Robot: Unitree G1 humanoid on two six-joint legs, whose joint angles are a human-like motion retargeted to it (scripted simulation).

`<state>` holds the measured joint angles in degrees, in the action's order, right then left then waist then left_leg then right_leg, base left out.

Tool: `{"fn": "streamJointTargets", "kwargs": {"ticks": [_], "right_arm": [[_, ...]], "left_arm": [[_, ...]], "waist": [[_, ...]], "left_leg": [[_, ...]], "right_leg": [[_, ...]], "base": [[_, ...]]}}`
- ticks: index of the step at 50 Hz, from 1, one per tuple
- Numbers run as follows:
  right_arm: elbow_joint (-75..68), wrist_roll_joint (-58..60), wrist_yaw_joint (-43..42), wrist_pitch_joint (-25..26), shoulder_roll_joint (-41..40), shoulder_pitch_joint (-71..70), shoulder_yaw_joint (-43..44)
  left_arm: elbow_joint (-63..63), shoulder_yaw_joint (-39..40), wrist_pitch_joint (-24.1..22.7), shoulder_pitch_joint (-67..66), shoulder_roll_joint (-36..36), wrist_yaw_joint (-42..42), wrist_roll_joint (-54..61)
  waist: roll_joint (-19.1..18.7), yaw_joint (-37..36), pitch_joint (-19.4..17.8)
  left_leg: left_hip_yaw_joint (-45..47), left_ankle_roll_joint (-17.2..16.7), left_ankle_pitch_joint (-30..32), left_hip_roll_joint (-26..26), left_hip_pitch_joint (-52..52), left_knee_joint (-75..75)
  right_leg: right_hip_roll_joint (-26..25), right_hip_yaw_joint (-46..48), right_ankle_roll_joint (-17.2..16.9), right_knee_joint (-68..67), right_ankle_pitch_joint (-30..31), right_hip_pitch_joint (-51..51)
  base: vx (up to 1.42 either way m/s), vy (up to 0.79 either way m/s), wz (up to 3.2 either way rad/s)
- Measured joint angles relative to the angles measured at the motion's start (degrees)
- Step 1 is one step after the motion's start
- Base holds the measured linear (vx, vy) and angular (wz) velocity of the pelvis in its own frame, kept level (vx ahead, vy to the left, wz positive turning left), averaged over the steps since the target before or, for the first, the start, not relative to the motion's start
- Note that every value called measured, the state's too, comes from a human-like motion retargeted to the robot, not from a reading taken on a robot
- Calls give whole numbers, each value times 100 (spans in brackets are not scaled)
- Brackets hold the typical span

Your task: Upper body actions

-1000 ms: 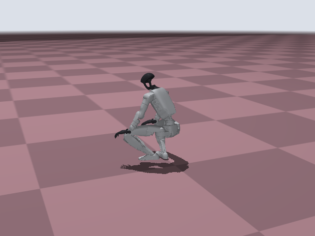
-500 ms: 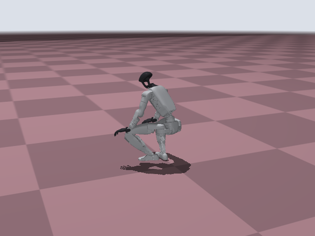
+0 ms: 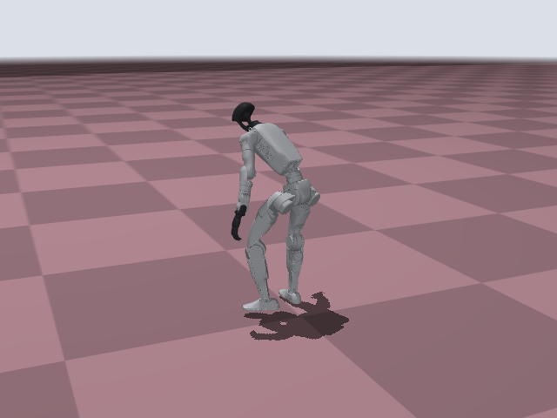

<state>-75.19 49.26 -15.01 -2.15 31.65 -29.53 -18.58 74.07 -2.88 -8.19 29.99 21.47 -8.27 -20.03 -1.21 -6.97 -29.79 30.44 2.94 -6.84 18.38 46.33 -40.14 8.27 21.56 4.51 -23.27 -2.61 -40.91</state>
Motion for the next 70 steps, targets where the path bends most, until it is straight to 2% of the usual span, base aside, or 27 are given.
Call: {"fn": "streamJointTargets", "kwargs": {"ticks": [5,11,13,15,16,20,22,25,28,30,36,43,50,53,62,70], "right_arm": [[-459,-1285,473,-136,-698,1273,515],[-824,-1648,765,60,-1373,2487,1116],[-1042,-1682,827,132,-1586,2750,1292],[-1327,-1707,893,184,-1770,2989,1415],[-1442,-1680,938,206,-1822,3074,1474],[-1669,-1469,1239,391,-1923,3195,1652],[-1583,-1442,1414,483,-1964,3183,1554],[-1385,-1482,1520,458,-1970,3098,1350],[-1083,-1365,1527,398,-2002,2960,1254],[-815,-1297,1612,348,-2052,2853,1264],[-110,-1552,2062,-25,-2188,2664,1153],[68,-1830,2236,-205,-2292,2580,1112],[-544,-1496,2119,-31,-2277,2634,1031],[-895,-1295,1986,56,-2254,2728,1061],[-1612,-1225,1131,-106,-2159,3122,1270],[-1851,-1436,1560,253,-2039,3070,1449]], "left_arm": [[4,232,9,-1502,-558,474,345],[564,788,152,-2788,-1088,840,-28],[901,1032,231,-3031,-1279,828,-134],[1195,1276,306,-3317,-1440,784,-195],[1257,1397,334,-3468,-1510,775,-204],[1361,1841,437,-3827,-1840,755,-184],[1423,1980,500,-3871,-1913,827,115],[1471,2186,626,-3842,-1953,997,446],[1322,2278,659,-3825,-1960,1113,380],[1201,2195,658,-3762,-1886,1140,306],[947,2132,696,-3556,-1777,1091,205],[738,2170,629,-3314,-1829,1215,451],[825,2165,583,-3335,-1803,1386,392],[978,2160,618,-3419,-1764,1379,266],[1582,2237,739,-3772,-1727,1204,182],[1765,2227,809,-3917,-1708,1237,62]], "waist": [[84,152,0],[81,453,31],[40,480,174],[28,420,584],[26,359,804],[33,181,1488],[14,409,1620],[-7,401,1854],[9,-225,2034],[-7,235,2181],[-28,457,2515],[-62,408,2726],[-83,442,2851],[-85,449,2878],[-98,392,2954],[-162,490,2874]], "left_leg": [[206,-170,541,-678,-2044,1816],[113,-381,852,-1046,-3941,3047],[138,-440,946,-1085,-4446,3397],[202,-475,1071,-1180,-4732,3761],[253,-519,1079,-1215,-4816,3876],[369,-574,991,-1222,-4798,3879],[194,-550,946,-1201,-4820,3830],[249,-548,890,-1158,-4903,3829],[902,-494,946,-1156,-5039,3943],[418,-592,810,-1141,-5061,3888],[232,-581,762,-1136,-4992,3838],[188,-585,712,-1129,-5000,3825],[119,-593,688,-1116,-4999,3847],[106,-598,675,-1116,-5017,3857],[257,-614,606,-1105,-5046,3866],[292,-571,548,-1110,-5065,3865]], "right_leg": [[52,120,-327,1245,372,1794],[82,427,-627,2038,524,3573],[13,554,-727,2306,610,4044],[-20,999,-849,2463,610,4328],[-27,930,-824,2402,544,4298],[-75,511,-724,2199,304,4099],[-45,859,-778,2242,328,4247],[-66,787,-811,2236,301,4308],[-178,178,-736,2247,354,4211],[-100,678,-793,2210,278,4291],[-109,804,-810,2233,226,4349],[-127,843,-811,2227,183,4381],[-162,883,-811,2226,140,4405],[-169,893,-809,2218,120,4421],[-223,765,-785,2200,70,4379],[-259,744,-767,2174,112,4313]], "base": [[42,8,16],[51,21,29],[43,21,15],[47,15,-11],[35,18,-38],[21,18,-19],[15,9,59],[15,10,-28],[15,8,-140],[9,6,108],[7,4,40],[2,1,2],[0,0,0],[0,0,0],[0,0,-8],[-2,-1,-9]]}}
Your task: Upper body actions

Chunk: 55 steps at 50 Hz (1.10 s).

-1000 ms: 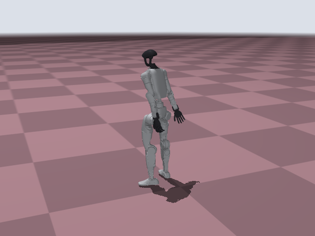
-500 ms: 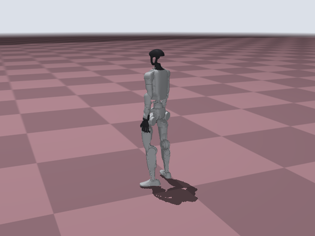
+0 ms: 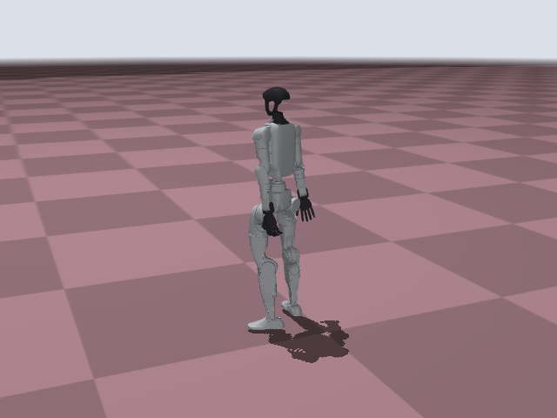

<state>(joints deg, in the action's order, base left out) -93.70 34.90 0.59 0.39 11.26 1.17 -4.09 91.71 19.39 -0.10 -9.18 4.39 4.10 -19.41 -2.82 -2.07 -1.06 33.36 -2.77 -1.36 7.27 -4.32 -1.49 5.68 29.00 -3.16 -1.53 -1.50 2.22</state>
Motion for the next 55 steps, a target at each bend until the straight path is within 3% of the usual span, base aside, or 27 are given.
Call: {"fn": "streamJointTargets", "kwargs": {"ticks": [21,26,29,35,42,45,49,52,55], "right_arm": [[1153,95,692,-172,-212,-515,-567],[1238,36,787,-241,-139,-492,-514],[1138,104,693,-224,-40,-468,-493],[757,377,429,-55,172,-436,-426],[700,-17,367,-64,267,-340,-33],[685,-170,270,-96,270,-438,-52],[717,-328,170,-133,228,-566,-239],[842,-234,288,-154,175,-604,-321],[930,-120,264,-209,180,-594,-383]], "left_arm": [[-780,-369,-146,711,20,142,360],[-936,-715,-232,862,40,102,272],[-1006,-860,-318,870,2,72,142],[-865,-889,-498,669,-31,8,-90],[-278,-943,-336,721,189,15,-180],[-234,-790,-236,719,303,102,-252],[-321,-825,-218,714,572,114,-316],[-262,-960,-63,941,845,109,-428],[-265,-1107,91,1181,915,19,-511]], "waist": [[-202,160,-391],[-64,104,-547],[4,-83,-692],[61,-43,-639],[177,-2,-775],[186,-51,-760],[261,14,-1009],[388,53,-1237],[392,-203,-1354]], "left_leg": [[-103,-193,67,228,57,-158],[-759,-257,-342,166,363,-722],[-1264,-196,-350,-16,371,-823],[-1268,-18,-374,-102,348,-845],[-1148,165,-543,-228,360,-914],[-946,194,-576,-175,522,-949],[-868,214,-485,-201,519,-851],[-1020,184,-420,-276,579,-901],[-1075,166,-358,-286,701,-928]], "right_leg": [[-248,-153,182,98,-6,65],[-156,-51,188,168,-7,173],[-97,-69,172,151,1,260],[14,-151,66,85,-7,250],[185,-287,-73,-221,-113,93],[202,-736,-189,-689,-420,-291],[-39,-1706,-75,-871,-445,-550],[181,-1062,4,-679,-337,-380],[196,-1212,11,-762,-310,-533]], "base": [[-5,-7,6],[-1,-8,36],[2,1,-15],[13,11,-13],[9,12,-13],[1,6,-65],[-9,-8,-10],[-8,-13,43],[-10,-14,12]]}}
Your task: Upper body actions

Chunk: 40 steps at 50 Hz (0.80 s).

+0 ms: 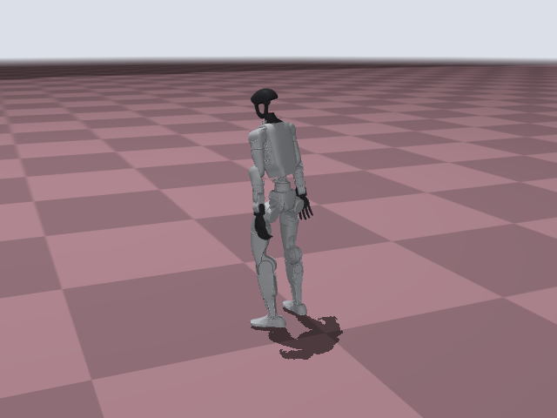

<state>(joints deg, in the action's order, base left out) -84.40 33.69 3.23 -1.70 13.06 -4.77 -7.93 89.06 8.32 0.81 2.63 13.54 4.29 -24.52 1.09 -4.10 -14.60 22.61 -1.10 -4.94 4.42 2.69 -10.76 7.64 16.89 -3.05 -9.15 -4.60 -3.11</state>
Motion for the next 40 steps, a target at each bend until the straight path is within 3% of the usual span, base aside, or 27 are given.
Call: {"fn": "streamJointTargets", "kwargs": {"ticks": [7,13,23,28,33,36,40], "right_arm": [[204,421,-300,28,154,-917,-465],[799,308,-278,-226,297,-1880,-510],[1255,809,-254,-326,648,-3431,-128],[2002,366,-73,-211,590,-3631,258],[2838,-311,263,-284,246,-3759,447],[3195,-507,560,-380,171,-3906,364],[4147,-74,1149,87,59,-3864,472]], "left_arm": [[-422,87,-245,679,-338,310,1021],[-826,-360,-563,1769,-184,221,1110],[-1192,-628,-377,3662,146,259,587],[-1978,-668,-302,4078,-367,-159,1021],[-2947,-794,-487,4295,-1005,-253,1545],[-3259,-1063,-651,4471,-1027,-211,1563],[-4105,-1219,-64,4459,-981,326,925]], "waist": [[-106,-111,-770],[-119,-166,-1312],[-290,-259,-1519],[-394,-400,-1519],[-397,-475,-1519],[-403,-480,-1519],[-418,-467,-1519]], "left_leg": [[91,-16,23,198,474,-334],[-93,-41,-317,530,1874,-1479],[-391,181,-828,1121,4727,-3695],[-568,350,-1134,1288,5893,-4706],[-701,456,-1469,1379,6860,-5659],[-747,519,-1669,1413,7308,-6172],[-780,607,-1842,1454,7806,-6651]], "right_leg": [[-37,62,96,-176,96,-425],[-65,280,217,-646,120,-1493],[-75,508,580,-2278,-325,-3898],[36,702,867,-3262,-675,-4906],[146,724,1063,-4296,-1058,-5819],[172,682,1173,-4836,-1263,-6267],[218,637,1282,-5377,-1478,-6770]], "base": [[-28,-14,-15],[-43,-26,6],[-34,-11,-4],[-16,-7,-2],[-4,-9,0],[-1,-2,1],[-2,-1,-1]]}}
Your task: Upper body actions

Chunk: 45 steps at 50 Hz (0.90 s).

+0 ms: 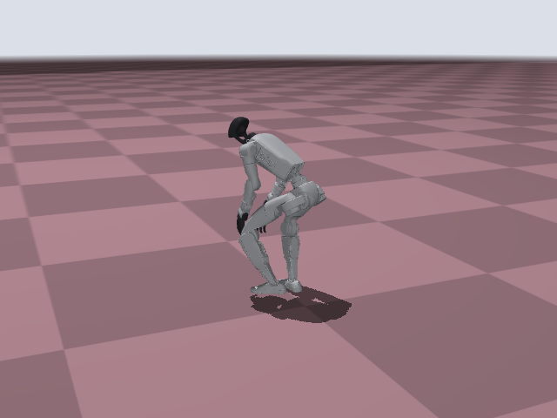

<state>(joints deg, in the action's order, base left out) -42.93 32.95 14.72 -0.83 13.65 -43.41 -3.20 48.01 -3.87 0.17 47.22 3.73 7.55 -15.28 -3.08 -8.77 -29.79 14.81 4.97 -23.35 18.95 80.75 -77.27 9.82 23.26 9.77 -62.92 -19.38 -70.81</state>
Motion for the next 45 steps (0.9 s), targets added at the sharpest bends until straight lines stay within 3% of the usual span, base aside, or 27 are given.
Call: {"fn": "streamJointTargets", "kwargs": {"ticks": [3,5,7,10,15,22,28,37,45], "right_arm": [[1410,-480,198,493,-162,432,25],[2195,-1666,-334,718,36,638,-309],[2650,-2276,-954,434,141,664,-712],[3209,-1625,-1080,-122,531,692,-905],[3568,-171,-1309,-48,890,776,-755],[3493,-710,-335,607,756,876,-823],[3749,-150,539,1134,685,968,-650],[3795,115,-109,728,666,821,-736],[3441,68,589,877,514,742,-671]], "left_arm": [[-1225,-337,597,-187,315,36,669],[-2007,-563,984,-208,437,-363,1223],[-2465,-654,741,-234,385,-733,1117],[-2664,-676,414,-212,209,-1458,421],[-2615,-803,-66,-224,-32,-2381,182],[-2409,-871,200,-205,6,-907,443],[-2554,-987,349,-170,395,-258,500],[-2657,-1018,209,-268,343,-889,901],[-2653,-974,761,-322,220,-545,286]], "waist": [[-45,-41,0],[-65,-68,0],[-90,-108,0],[-109,-199,0],[-172,-313,0],[-103,-294,0],[-164,-318,0],[-131,-211,0],[-97,-175,0]], "left_leg": [[-24,39,-58,34,366,-191],[-10,78,-33,25,535,-220],[2,96,-40,53,633,-232],[1,92,-46,73,776,-244],[-55,58,-26,114,865,-209],[-43,-16,35,87,865,-67],[82,-79,223,-59,759,225],[172,-66,343,-101,825,397],[94,-39,290,-77,908,266]], "right_leg": [[-36,-66,16,-225,-82,-381],[-32,-119,-14,-293,-69,-578],[-34,-99,10,-294,-56,-681],[-2,-66,35,-300,-28,-830],[1,27,49,-290,-2,-914],[4,62,29,-99,46,-845],[99,54,16,188,128,-711],[121,32,-36,382,306,-810],[138,70,-28,246,287,-863]], "base": [[-8,-6,-6],[-14,1,-1],[-14,5,-13],[0,0,0],[0,0,0],[0,0,0],[-3,-3,19],[-1,0,3],[-1,3,-4]]}}
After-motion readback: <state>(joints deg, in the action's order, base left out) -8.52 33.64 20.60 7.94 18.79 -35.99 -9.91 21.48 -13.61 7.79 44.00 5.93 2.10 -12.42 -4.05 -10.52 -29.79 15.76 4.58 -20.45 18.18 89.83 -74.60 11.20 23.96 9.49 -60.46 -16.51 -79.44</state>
